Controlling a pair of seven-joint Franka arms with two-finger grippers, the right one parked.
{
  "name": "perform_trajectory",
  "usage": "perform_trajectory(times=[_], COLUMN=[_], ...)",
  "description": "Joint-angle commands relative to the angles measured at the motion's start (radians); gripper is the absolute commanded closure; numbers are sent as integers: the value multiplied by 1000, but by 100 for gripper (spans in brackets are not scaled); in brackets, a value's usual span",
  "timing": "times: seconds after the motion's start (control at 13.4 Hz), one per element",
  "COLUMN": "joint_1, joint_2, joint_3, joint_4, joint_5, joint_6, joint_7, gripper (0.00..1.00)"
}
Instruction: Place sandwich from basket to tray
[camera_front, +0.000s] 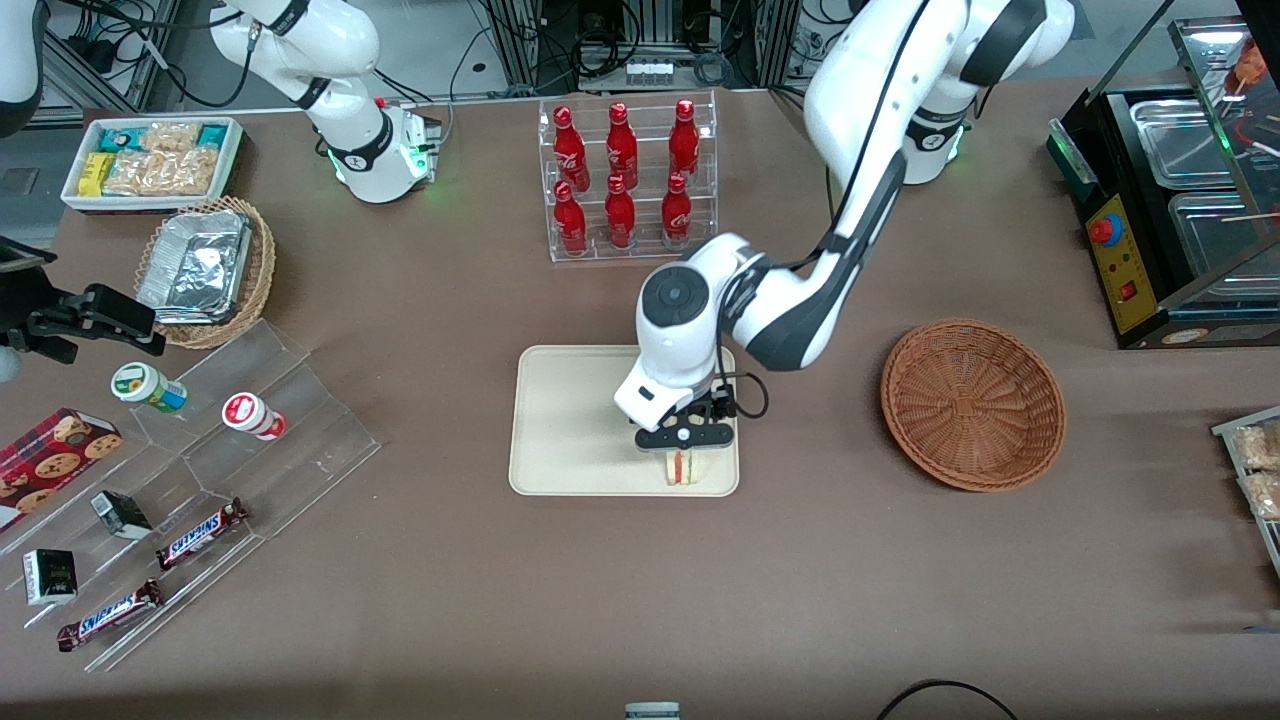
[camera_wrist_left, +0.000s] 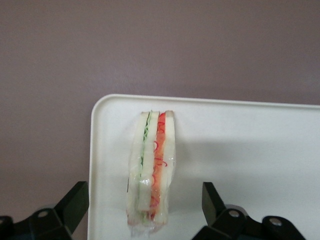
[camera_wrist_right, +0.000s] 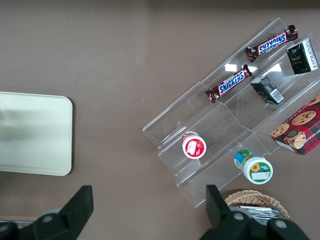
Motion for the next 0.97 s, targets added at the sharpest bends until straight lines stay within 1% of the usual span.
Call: perform_trajectory(times=[0.0,0.3,0.52,0.6,0.67,0.75,0.9], joint_1=[-1,51,108,134,171,196,263], joint_2=[-121,-273,-350,-371,-390,-408,-430], joint_3=[7,7,7,7,7,7,7], joint_4=[-22,-25,-27,-27,-27,-27,-28], joint_5=[2,0,-1,-12,-42,-56,-58], joint_6=[-103,-252,-308,-328,-357,-398,-469], joint_7=[-47,-33,-27,3,69,138,253], gripper=[0,0,0,0,0,0,0])
